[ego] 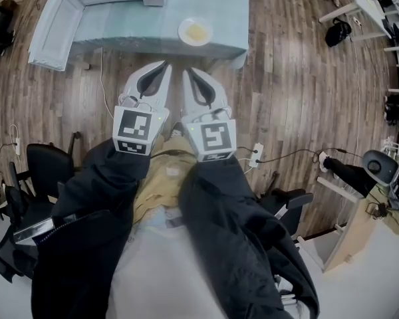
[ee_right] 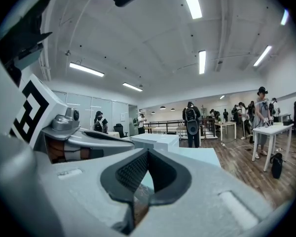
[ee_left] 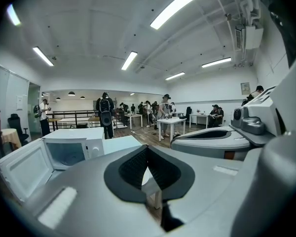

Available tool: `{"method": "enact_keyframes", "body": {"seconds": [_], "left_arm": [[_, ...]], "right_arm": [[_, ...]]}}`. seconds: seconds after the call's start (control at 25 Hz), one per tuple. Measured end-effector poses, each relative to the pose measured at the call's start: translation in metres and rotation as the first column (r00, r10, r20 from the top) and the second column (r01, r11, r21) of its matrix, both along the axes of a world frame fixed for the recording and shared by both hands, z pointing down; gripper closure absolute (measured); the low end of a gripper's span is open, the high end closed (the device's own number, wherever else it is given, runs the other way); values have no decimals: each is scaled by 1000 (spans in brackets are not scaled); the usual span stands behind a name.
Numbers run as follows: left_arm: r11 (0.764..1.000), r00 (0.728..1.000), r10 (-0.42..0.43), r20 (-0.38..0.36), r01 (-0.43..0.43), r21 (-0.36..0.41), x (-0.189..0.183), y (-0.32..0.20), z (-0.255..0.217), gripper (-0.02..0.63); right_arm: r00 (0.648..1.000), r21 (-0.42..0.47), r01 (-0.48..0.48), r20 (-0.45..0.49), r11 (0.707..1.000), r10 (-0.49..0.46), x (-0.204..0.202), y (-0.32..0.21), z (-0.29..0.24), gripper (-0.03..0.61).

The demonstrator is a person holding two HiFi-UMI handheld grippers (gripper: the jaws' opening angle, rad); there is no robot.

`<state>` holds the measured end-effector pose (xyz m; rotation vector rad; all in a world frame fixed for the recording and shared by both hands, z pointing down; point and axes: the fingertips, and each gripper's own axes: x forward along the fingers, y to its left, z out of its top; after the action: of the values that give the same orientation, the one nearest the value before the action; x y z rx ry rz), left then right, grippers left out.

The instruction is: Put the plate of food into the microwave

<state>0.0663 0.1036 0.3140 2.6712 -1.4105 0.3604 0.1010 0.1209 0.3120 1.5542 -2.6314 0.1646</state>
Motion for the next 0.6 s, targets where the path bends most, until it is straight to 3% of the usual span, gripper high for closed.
{"method": "enact_keyframes", "body": {"seconds": [0.28, 0.6], "left_arm": [[998, 1000, 20, -8, -20, -61, 5, -21, 22, 615], [992, 993, 109, -41, -112, -66, 25, -50, 23, 615]], "right_arm": [[1000, -84, 14, 0, 996, -15, -1, -17, 26, 578], [998, -107, -56, -31, 993, 53, 13, -44, 31, 578]]}}
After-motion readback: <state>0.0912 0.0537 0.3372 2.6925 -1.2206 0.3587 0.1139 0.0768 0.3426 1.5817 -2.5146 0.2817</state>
